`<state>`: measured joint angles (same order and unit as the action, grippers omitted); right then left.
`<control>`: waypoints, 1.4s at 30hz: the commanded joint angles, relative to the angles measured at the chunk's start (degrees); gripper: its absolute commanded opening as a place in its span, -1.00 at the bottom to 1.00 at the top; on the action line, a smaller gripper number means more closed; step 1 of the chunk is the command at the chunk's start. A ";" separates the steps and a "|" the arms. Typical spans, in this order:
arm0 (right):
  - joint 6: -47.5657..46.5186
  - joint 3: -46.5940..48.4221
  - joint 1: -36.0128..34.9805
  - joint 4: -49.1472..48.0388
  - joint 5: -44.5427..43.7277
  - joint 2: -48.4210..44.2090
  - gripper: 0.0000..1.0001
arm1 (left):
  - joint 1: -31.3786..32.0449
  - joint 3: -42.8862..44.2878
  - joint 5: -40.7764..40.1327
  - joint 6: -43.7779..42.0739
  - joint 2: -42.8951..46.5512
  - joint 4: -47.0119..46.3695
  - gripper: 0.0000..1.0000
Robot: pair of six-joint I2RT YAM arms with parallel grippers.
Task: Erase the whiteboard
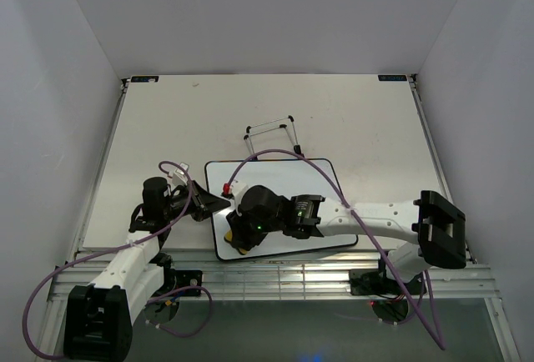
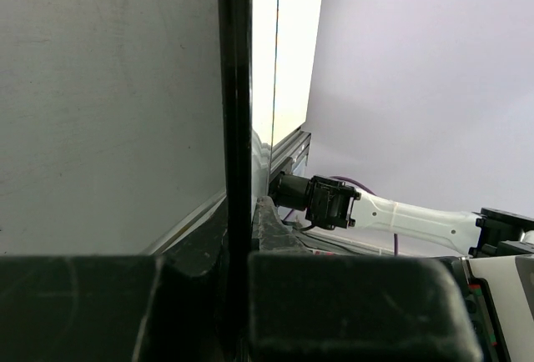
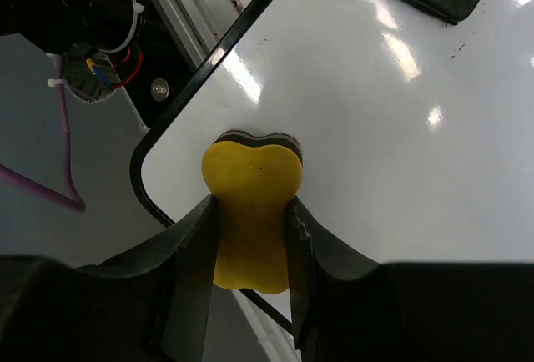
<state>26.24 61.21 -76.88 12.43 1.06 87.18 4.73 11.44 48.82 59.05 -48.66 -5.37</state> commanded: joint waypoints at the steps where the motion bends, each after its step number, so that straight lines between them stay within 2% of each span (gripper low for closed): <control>1: 1.09 -2.40 -0.73 3.65 -0.34 2.13 -0.61 | 0.10 2.44 -7.69 -2.88 1.82 -2.28 -1.00; 7: 3.73 -13.64 4.89 5.15 -4.83 -6.04 -0.61 | 0.10 2.36 -7.51 -2.80 1.82 -2.37 -1.00; 12: 4.52 -26.21 14.03 6.90 -4.40 -14.57 -0.61 | 0.01 2.09 -7.68 -2.97 1.91 -2.28 -1.00; 16: 5.75 -30.88 19.21 9.37 -5.36 -20.63 -0.61 | 0.10 1.92 -7.77 -3.15 1.64 -2.37 -1.00; 20: 5.58 -30.89 19.84 9.11 -4.49 -22.50 -0.62 | 0.19 1.83 -7.77 -3.06 1.38 -2.46 -1.00; 23: 4.00 -27.91 18.70 6.22 0.77 -19.43 -0.63 | 0.28 2.09 -7.86 -2.97 1.55 -2.46 -1.00; 27: 2.68 -21.32 14.23 2.00 3.59 -14.59 -0.62 | 0.54 2.18 -7.95 -2.80 1.55 -2.37 -1.00; 32: -0.39 -7.97 8.51 -0.56 5.97 -5.47 -0.63 | 1.15 2.36 -8.21 -2.71 1.29 -2.46 -1.00; 37: -4.70 3.81 7.36 2.86 6.85 4.04 -0.63 | 1.68 2.53 -8.30 -2.53 1.47 -2.37 -1.00; 42: -7.96 12.17 8.59 9.27 1.07 11.34 -0.63 | 1.86 2.71 -8.04 -2.53 1.73 -2.28 -1.00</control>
<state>21.69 71.02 -68.95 15.66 5.10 94.89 6.09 11.44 47.55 60.16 -48.29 -5.87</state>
